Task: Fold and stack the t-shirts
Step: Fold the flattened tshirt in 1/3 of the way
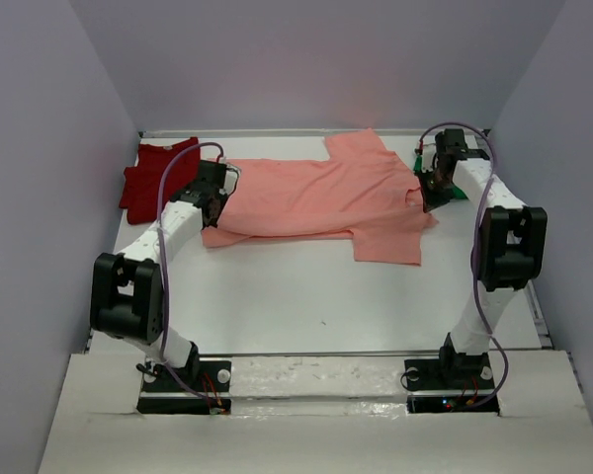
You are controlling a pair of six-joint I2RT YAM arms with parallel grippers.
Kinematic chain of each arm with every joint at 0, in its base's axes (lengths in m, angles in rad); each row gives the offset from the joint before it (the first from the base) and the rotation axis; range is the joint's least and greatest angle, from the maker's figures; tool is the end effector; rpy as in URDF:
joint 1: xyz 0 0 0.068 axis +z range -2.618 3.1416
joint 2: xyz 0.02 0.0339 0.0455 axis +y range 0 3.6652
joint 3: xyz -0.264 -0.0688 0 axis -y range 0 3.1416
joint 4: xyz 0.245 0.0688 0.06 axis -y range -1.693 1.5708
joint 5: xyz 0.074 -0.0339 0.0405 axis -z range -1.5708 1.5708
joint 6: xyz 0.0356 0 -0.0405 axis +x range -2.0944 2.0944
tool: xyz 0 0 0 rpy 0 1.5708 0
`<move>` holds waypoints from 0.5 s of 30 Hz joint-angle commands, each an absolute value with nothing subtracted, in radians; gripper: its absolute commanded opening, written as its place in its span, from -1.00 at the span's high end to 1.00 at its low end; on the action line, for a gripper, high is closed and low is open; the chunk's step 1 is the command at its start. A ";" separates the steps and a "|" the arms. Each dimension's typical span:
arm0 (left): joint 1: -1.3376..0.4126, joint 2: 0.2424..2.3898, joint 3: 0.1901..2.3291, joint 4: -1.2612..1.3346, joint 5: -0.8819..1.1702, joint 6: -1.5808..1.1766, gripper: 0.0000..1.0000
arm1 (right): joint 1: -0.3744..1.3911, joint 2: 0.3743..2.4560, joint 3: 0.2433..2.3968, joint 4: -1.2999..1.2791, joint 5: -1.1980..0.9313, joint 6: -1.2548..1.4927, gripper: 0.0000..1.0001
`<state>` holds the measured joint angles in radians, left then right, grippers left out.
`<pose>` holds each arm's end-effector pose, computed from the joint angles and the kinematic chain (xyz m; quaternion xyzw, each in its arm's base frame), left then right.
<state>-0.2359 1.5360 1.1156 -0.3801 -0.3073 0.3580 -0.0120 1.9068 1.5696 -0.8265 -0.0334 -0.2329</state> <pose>0.3274 -0.0676 0.2547 0.2130 0.8926 0.1642 0.3619 0.4015 -0.0036 0.2377 -0.1113 0.9729 -0.0085 0.2026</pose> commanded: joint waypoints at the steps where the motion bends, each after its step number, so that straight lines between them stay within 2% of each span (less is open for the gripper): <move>1: -0.242 1.586 1.170 -0.319 -0.371 0.371 1.00 | -0.015 1.940 1.643 -0.781 -0.020 -0.253 1.00; 15: -0.249 1.741 1.256 -0.224 -0.479 0.420 1.00 | -0.015 2.098 1.795 -0.778 -0.005 -0.265 1.00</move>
<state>-0.2432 1.7348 1.1995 -0.2821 -0.4114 0.3954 -0.0120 2.0933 1.7203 -0.8066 -0.0257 -0.2447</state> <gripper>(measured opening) 0.011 0.022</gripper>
